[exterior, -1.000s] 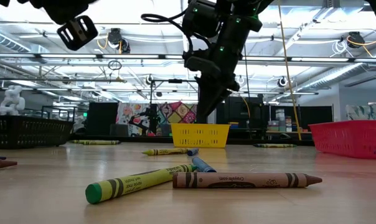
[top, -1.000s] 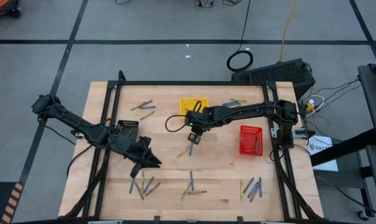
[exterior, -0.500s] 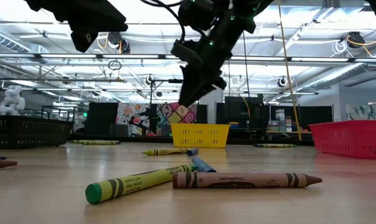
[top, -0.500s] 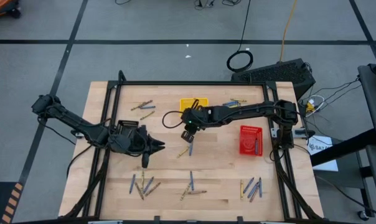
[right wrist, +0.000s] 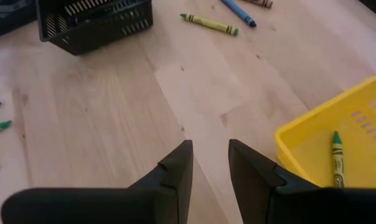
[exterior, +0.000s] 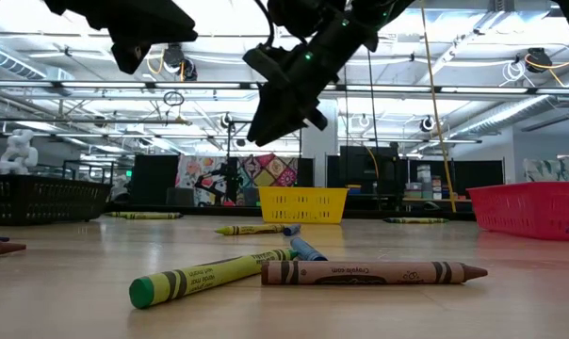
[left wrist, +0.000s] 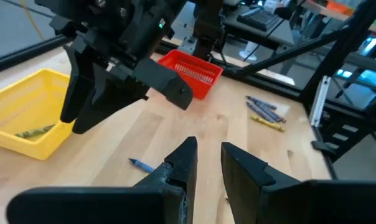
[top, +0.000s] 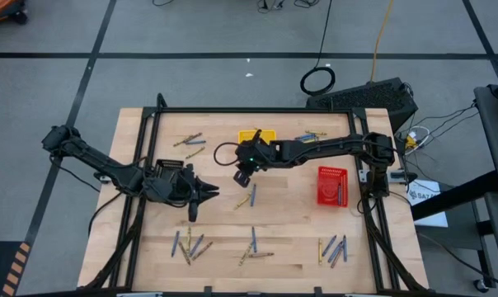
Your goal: Sort crayons
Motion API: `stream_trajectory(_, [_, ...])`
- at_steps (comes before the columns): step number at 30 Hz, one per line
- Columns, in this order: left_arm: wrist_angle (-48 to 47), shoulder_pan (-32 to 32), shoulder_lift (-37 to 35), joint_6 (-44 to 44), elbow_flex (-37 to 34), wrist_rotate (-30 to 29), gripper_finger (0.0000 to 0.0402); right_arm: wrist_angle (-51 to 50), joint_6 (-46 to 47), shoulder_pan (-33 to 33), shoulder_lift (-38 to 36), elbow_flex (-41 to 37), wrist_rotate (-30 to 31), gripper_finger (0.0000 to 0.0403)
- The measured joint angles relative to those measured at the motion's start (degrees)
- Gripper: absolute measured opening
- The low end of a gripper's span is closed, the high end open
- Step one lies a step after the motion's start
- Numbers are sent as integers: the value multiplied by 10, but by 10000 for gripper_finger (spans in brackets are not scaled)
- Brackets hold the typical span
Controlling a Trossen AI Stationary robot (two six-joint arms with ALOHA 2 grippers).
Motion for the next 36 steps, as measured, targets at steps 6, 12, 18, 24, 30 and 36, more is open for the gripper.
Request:
stream_trajectory(6, [-2,1,0,12,0,0,113,0,0,0,0,0,0,91])
stream_trajectory(12, [-6,2,0,10,0,2,164,0,0,0,0,0,0,91])
stream_trajectory(18, [-8,2,0,7,0,4,169,-1,0,0,0,0,0,91])
stream_trajectory(24, [-6,3,0,38,0,4,169,-1,0,0,0,0,0,91])
stream_trajectory(30, [-6,3,0,41,0,19,169,-1,0,0,0,0,0,91])
stream_trajectory(36, [-9,3,0,18,0,3,169,-1,0,0,0,0,0,91])
